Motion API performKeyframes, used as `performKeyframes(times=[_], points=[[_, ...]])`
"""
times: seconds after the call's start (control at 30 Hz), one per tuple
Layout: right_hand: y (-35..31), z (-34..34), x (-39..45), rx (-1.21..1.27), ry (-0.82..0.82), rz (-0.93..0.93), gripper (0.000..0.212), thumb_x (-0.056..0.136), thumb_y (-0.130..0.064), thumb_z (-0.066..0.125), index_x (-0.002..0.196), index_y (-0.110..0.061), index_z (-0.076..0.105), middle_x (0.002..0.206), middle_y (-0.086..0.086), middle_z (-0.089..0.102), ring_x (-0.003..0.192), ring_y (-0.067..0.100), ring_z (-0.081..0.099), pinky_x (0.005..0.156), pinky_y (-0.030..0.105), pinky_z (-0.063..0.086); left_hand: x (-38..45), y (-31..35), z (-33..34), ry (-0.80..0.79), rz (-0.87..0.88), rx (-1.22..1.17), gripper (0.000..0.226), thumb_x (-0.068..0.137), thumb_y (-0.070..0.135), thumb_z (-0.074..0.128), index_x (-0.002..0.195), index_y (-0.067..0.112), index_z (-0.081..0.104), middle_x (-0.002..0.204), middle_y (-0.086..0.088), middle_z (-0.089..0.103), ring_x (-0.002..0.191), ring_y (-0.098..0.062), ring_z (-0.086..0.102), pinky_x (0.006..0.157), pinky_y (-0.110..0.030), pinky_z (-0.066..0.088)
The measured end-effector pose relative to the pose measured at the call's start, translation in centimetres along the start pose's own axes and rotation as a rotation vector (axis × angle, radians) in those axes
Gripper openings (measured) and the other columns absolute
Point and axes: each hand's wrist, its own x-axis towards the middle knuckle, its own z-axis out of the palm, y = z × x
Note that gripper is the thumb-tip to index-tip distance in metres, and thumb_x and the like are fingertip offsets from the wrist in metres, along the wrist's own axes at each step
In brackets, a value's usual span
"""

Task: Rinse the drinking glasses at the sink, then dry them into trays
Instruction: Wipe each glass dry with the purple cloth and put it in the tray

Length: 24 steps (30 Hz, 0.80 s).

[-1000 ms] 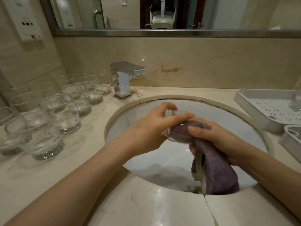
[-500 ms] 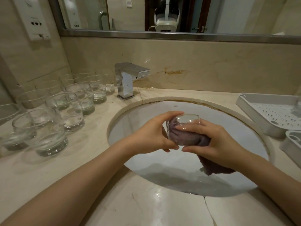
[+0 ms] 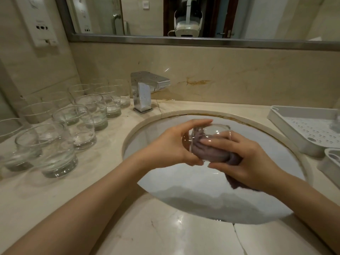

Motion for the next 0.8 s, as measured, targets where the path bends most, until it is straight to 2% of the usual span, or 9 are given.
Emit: performKeyframes(times=[0.1,0.2,0.3,0.4,0.47,0.53,0.6,0.7,0.8], points=[[1.2,0.1,-0.4,-0.194,-0.023,-0.089,0.054,0.08,-0.047,0.06,0.132,-0.037,0.05,0.12,-0.001,0.058,0.097,0.013,0.063,0.078,0.025,0.055,0.0,0.0,0.0,-0.096,-0.145,-0.211,0.087,0.069,-0.013,0.076,0.137,0.036,0.049,0.132,0.005,0.048,0.094,-0.026,0.069,0.07,-0.036,0.06],[0.9,0.5,-0.3,0.048,-0.037,0.003,0.055,0.079,-0.047,0.067,0.131,-0.038,0.053,0.117,-0.007,0.06,0.101,0.006,0.06,0.083,0.017,0.049,0.1,-0.3,0.9,-0.07,-0.112,-0.067,0.086,0.074,-0.006,0.076,0.141,0.036,0.042,0.131,0.002,0.044,0.095,-0.026,0.067,0.071,-0.035,0.061],[-0.4,0.2,0.2,0.404,-0.028,0.297,0.04,0.072,-0.043,0.08,0.109,-0.04,0.065,0.098,-0.019,0.069,0.09,0.0,0.065,0.075,0.01,0.048,-0.2,-0.8,1.4,0.037,0.091,0.323,0.085,0.077,0.005,0.077,0.142,0.04,0.034,0.125,0.001,0.04,0.11,-0.018,0.052,0.089,-0.026,0.052],[-1.3,-0.1,0.8,0.837,-0.082,0.555,0.04,0.068,-0.031,0.075,0.106,-0.038,0.066,0.075,-0.009,0.072,0.062,0.006,0.064,0.058,0.017,0.05,-0.1,-1.5,1.0,0.1,0.408,0.675,0.085,0.076,0.006,0.077,0.143,0.036,0.033,0.128,-0.009,0.042,0.107,-0.024,0.053,0.08,-0.028,0.048],[-1.7,-0.4,1.0,0.94,-0.1,0.578,0.043,0.068,-0.024,0.071,0.11,-0.031,0.066,0.068,-0.004,0.07,0.057,0.012,0.062,0.054,0.02,0.05,0.0,-1.7,0.7,0.116,0.459,0.733,0.084,0.076,0.008,0.077,0.141,0.035,0.031,0.128,-0.011,0.044,0.104,-0.028,0.055,0.076,-0.032,0.051],[-1.9,-0.2,0.8,0.857,-0.085,0.543,0.046,0.067,-0.024,0.083,0.11,-0.031,0.067,0.07,-0.004,0.07,0.058,0.011,0.063,0.057,0.021,0.052,0.0,-1.6,0.6,0.119,0.445,0.648,0.08,0.075,0.01,0.077,0.14,0.036,0.036,0.129,-0.008,0.044,0.11,-0.025,0.053,0.083,-0.031,0.05],[-1.9,0.1,0.6,0.655,-0.006,0.442,0.045,0.065,-0.031,0.081,0.107,-0.035,0.067,0.081,-0.014,0.072,0.07,0.003,0.066,0.066,0.016,0.051,-0.1,-1.3,0.4,0.099,0.312,0.416,0.078,0.073,0.007,0.079,0.138,0.034,0.045,0.129,-0.003,0.046,0.114,-0.016,0.052,0.09,-0.023,0.048],[-0.1,0.0,0.0,0.004,0.01,-0.002,0.045,0.079,-0.043,0.069,0.122,-0.036,0.059,0.113,-0.012,0.062,0.099,0.004,0.062,0.082,0.019,0.051,-0.1,-0.3,0.3,-0.002,-0.042,-0.111,0.083,0.069,-0.007,0.079,0.135,0.032,0.048,0.122,0.009,0.051,0.095,-0.019,0.068,0.071,-0.028,0.059],[0.8,-0.2,-0.2,-0.144,-0.044,-0.073,0.051,0.08,-0.047,0.062,0.129,-0.039,0.052,0.117,-0.004,0.058,0.1,0.01,0.06,0.081,0.026,0.053,-0.1,-0.4,0.5,-0.039,-0.069,-0.169,0.079,0.07,-0.01,0.077,0.134,0.027,0.049,0.119,0.01,0.051,0.089,-0.02,0.07,0.062,-0.031,0.06]])
